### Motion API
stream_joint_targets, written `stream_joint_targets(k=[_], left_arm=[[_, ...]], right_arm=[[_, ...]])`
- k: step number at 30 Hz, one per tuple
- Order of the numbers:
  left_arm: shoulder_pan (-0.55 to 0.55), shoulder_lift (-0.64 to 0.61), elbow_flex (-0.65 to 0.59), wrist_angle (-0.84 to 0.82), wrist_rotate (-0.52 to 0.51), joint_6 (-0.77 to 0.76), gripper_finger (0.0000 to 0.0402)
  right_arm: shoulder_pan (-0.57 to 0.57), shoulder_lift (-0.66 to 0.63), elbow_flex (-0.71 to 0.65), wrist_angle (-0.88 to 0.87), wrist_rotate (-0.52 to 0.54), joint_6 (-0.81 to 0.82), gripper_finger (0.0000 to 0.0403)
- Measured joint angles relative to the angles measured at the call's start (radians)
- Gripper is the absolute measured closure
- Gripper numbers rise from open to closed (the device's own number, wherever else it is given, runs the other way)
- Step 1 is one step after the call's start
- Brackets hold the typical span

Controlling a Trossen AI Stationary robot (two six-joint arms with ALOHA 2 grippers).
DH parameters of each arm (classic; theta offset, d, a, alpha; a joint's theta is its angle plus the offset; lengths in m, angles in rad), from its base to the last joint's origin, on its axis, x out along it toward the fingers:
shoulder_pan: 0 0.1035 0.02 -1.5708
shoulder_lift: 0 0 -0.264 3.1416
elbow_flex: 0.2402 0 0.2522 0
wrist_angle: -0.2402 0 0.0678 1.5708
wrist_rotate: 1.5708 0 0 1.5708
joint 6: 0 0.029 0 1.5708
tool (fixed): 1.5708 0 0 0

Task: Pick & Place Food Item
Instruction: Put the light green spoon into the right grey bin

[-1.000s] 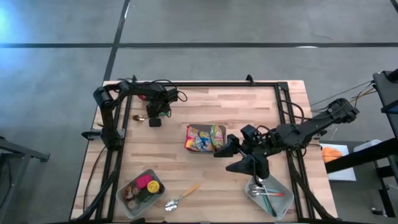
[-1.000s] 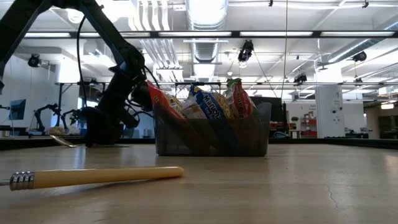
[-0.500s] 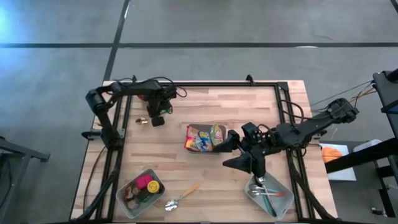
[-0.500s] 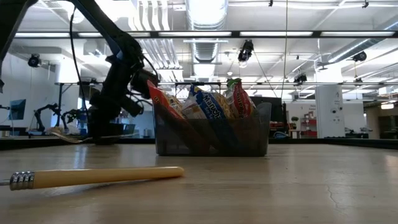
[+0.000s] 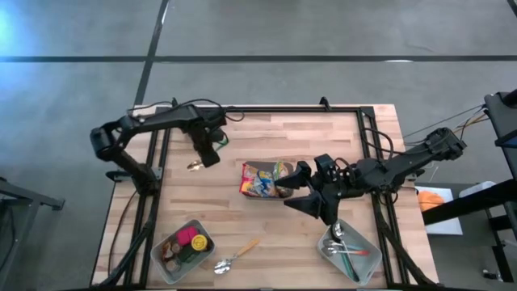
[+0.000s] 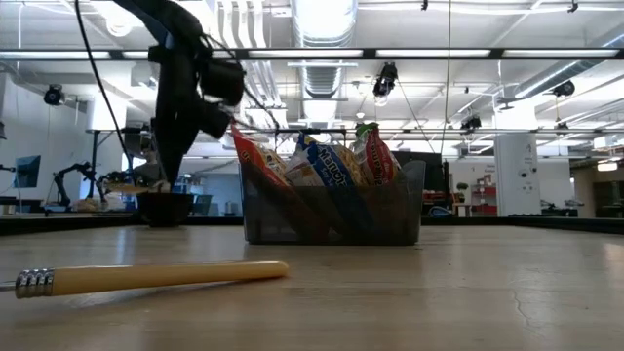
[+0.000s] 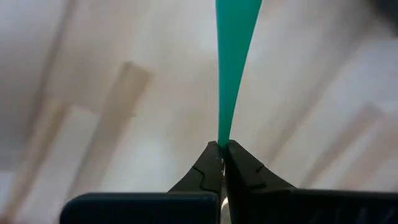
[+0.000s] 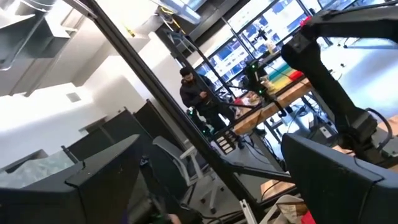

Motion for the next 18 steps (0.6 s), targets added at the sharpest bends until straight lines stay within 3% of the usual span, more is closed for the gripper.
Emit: stream_joint_targets(k=[10, 13, 18], left_arm=[[-0.237, -0.147, 0.013, 0.063, 0.075, -0.195, 0.0401], [-0.318, -0.18, 0.024, 0.145, 0.149, -0.279, 0.0401], [-0.43, -0.194, 0.086, 0.271, 0.227, -0.373, 0.0401]], right_arm=[[-0.007, 0.005, 0.0, 0.002, 0.0, -0.004, 0.0022], [-0.019, 0.015, 0.0, -0.002, -0.01, -0.061, 0.0022], [-0.067, 0.014, 0.0, -0.003, -0.186, -0.104, 0.0022]])
